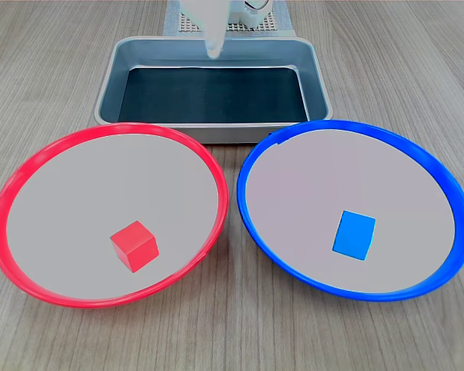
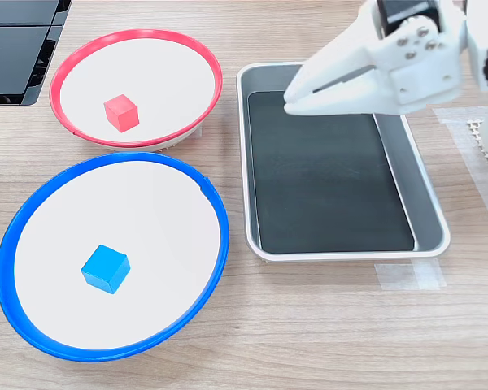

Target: Move two blocks from tray to matching dishes

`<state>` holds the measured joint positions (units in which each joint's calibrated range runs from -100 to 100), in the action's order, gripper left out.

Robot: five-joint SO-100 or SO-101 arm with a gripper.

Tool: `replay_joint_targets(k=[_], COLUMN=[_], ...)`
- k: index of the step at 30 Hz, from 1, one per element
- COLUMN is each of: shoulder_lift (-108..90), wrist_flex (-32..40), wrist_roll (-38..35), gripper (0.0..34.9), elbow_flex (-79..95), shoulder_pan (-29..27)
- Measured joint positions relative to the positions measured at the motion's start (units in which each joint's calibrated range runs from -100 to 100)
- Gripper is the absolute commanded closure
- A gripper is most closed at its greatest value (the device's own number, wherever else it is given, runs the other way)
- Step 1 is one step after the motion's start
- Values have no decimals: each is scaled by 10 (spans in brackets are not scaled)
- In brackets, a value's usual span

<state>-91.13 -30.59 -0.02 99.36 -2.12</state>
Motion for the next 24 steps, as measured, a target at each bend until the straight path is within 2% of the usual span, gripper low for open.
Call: replay_joint_targets(k=[4,8,24], shoulder_lift=[-58,-69,-76], wrist_flex=[-99,-153,-166], wrist_roll=[7,15,16], gripper=[348,348,346], elbow_flex=[5,5,6], shoulder_pan=[3,-2,-1])
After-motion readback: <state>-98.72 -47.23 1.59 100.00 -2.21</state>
